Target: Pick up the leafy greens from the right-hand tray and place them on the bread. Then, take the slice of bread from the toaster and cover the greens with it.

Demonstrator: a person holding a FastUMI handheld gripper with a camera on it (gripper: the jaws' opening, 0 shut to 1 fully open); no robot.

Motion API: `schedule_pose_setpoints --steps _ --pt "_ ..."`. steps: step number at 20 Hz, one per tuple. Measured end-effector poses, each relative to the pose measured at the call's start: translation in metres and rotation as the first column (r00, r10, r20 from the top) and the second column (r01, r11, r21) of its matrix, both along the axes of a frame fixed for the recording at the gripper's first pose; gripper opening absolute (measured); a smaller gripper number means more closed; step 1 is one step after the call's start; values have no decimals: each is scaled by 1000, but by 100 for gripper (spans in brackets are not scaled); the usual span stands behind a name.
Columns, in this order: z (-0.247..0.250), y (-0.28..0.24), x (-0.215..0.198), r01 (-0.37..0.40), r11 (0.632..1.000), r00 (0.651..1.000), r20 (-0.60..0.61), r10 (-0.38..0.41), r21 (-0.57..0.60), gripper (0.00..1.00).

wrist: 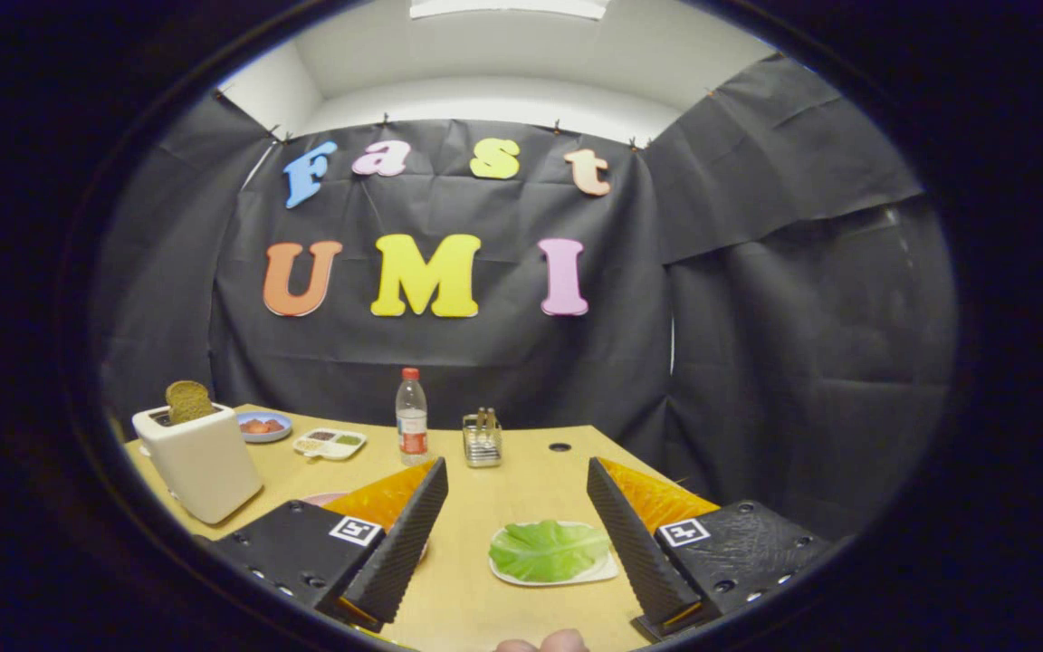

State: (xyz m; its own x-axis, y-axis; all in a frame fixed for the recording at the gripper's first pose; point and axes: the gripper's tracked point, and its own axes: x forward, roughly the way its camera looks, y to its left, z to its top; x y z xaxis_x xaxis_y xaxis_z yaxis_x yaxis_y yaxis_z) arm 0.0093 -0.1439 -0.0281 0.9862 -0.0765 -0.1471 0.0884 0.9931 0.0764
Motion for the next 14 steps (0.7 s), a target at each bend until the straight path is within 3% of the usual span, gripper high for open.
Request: schedule_pose_setpoints --steps 4,7,14 --pt "-48 -38 23 20 993 984 -175 1 120 95" --pt "-88 -60 49 79 963 952 -305 3 257 96" --pt "-149 -95 85 233 887 882 -470 -21 398 96"
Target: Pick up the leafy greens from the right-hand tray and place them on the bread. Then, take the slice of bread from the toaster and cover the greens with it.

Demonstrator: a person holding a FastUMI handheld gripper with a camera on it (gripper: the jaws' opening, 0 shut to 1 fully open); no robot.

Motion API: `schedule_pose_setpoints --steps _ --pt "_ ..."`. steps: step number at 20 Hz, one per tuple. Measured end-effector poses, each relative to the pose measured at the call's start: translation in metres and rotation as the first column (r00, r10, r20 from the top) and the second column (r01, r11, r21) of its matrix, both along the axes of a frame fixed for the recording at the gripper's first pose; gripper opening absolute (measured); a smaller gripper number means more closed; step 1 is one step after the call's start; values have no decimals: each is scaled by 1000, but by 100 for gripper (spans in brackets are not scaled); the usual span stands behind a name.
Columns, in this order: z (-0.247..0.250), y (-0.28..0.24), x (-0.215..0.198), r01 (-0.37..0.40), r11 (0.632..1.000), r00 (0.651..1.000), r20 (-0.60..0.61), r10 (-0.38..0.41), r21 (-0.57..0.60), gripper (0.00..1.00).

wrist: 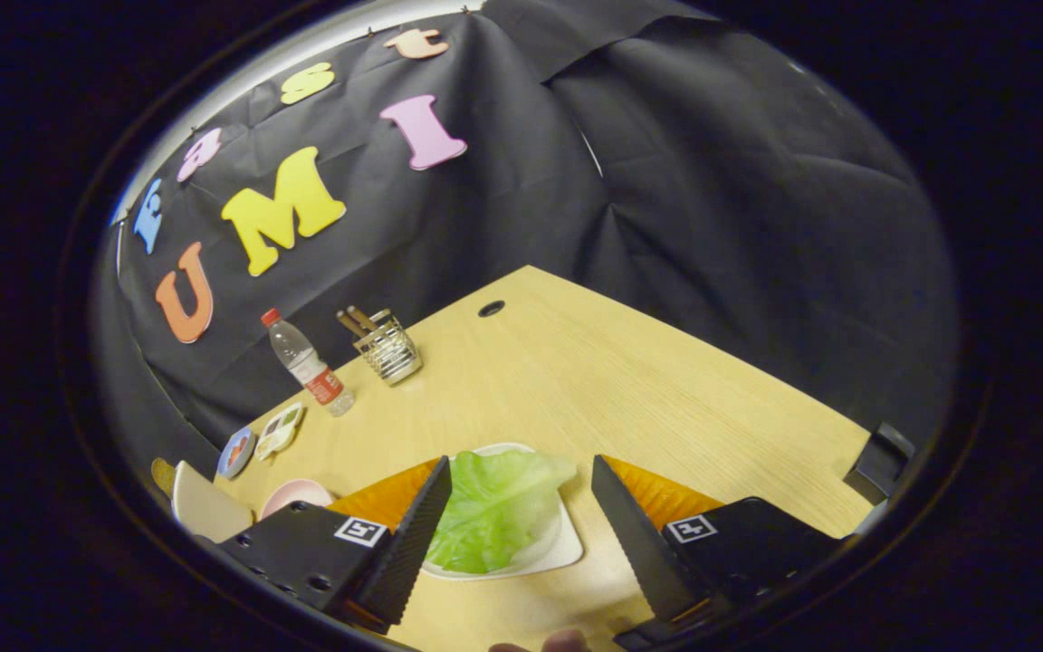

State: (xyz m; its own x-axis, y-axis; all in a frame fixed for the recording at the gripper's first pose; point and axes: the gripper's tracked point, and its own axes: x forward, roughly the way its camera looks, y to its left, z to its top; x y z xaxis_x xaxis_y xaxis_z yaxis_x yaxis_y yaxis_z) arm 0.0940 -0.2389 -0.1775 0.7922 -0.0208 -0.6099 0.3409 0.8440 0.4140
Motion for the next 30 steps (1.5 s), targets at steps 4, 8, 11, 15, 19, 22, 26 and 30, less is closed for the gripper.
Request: schedule_pose_setpoints --steps 4,8,11,15,19,22,26,30 --pt "-22 2 14 63 987 998 -38 -58 148 93" --pt "-35 -3 22 109 973 994 -52 -100 204 82" --pt "-43 -7 22 142 968 988 -84 -128 206 57" --pt "-40 -10 24 143 951 989 -80 -126 273 8" --pt "-23 -6 25 87 962 996 -23 -83 259 0" --pt "2 3 26 60 956 997 35 -74 287 0" --pt "40 18 23 28 951 992 106 -63 308 0" --pt "74 39 23 -9 950 986 163 -45 313 0"
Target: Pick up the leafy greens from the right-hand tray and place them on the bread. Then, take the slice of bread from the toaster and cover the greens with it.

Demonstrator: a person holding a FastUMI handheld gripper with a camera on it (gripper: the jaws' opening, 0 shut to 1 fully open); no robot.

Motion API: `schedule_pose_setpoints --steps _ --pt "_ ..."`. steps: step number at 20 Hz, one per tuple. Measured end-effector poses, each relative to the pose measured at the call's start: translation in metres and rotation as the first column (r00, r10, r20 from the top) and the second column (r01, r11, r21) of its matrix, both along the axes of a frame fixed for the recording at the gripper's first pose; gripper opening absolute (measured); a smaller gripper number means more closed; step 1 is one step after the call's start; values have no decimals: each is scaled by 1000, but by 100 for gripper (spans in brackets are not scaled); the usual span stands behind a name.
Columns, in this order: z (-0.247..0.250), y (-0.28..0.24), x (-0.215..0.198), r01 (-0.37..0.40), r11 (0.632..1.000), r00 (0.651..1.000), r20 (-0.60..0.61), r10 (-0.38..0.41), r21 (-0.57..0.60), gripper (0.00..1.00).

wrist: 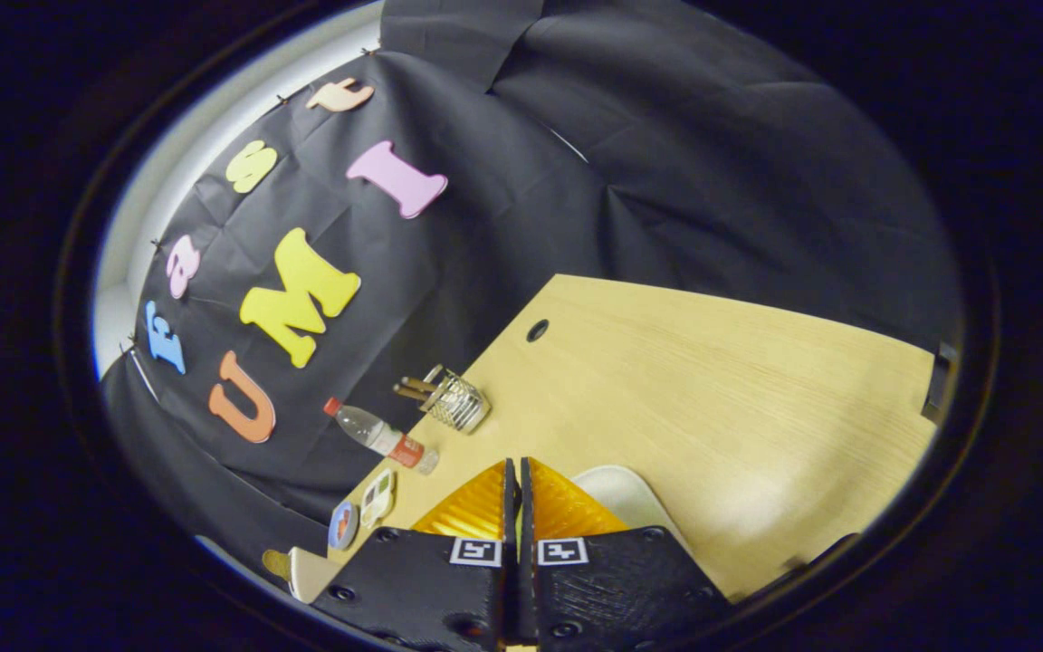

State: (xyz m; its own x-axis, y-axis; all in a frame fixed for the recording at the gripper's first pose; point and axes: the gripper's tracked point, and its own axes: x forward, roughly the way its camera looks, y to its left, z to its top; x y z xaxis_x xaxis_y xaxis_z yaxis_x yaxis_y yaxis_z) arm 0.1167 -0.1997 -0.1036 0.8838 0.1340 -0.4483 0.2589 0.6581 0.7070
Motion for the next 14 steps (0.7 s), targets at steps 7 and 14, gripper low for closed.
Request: schedule_pose_setpoints --steps 7,14 --pt "61 81 -8 -94 996 990 110 93 6 0" --pt "82 205 -8 -251 968 956 165 243 31 0"
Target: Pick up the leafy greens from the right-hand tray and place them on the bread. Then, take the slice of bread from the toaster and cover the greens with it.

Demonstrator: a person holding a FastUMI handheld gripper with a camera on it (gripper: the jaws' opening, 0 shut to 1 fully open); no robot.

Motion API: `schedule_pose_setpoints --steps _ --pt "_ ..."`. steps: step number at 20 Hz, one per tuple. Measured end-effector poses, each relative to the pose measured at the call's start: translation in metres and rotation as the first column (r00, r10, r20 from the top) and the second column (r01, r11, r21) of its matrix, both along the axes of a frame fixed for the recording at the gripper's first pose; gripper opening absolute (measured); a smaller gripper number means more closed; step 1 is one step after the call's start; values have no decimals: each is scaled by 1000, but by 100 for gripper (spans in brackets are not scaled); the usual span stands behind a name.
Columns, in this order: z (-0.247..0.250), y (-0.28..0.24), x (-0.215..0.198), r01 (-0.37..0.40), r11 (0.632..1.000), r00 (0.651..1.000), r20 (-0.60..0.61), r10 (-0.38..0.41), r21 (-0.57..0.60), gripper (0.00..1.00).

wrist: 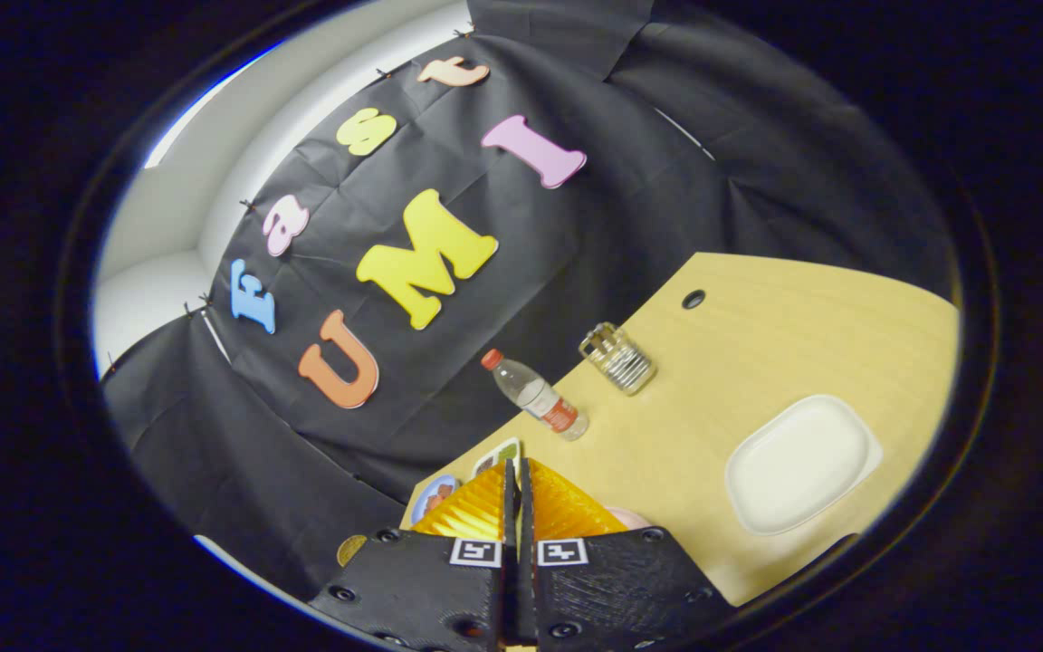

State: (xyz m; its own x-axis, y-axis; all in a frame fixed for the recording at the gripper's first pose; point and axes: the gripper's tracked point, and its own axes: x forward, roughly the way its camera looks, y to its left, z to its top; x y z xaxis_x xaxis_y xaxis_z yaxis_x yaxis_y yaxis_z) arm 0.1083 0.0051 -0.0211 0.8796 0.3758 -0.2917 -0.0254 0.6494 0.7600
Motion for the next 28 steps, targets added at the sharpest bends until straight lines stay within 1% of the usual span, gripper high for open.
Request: schedule_pose_setpoints --steps 5,7,9,10,12,14,17,22,24,26,28 --pt "-19 77 1 -96 990 995 -23 99 103 0" --pt "-32 98 1 -121 982 991 -39 128 146 0" --pt "-50 108 1 -128 978 988 -62 140 162 0" --pt "-60 107 3 -123 979 988 -75 137 162 0" --pt "-78 96 6 -90 982 989 -103 108 166 0" --pt "-94 81 5 -64 987 988 -131 84 146 0" --pt "-112 55 6 -18 997 988 -150 30 79 0" --pt "-140 35 4 4 1000 981 -195 -3 5 0" --pt "-144 29 3 16 999 982 -187 -24 -45 0" --pt "-147 22 1 22 995 983 -178 -38 -96 4" --pt "-145 16 -3 27 990 986 -158 -50 -139 19"
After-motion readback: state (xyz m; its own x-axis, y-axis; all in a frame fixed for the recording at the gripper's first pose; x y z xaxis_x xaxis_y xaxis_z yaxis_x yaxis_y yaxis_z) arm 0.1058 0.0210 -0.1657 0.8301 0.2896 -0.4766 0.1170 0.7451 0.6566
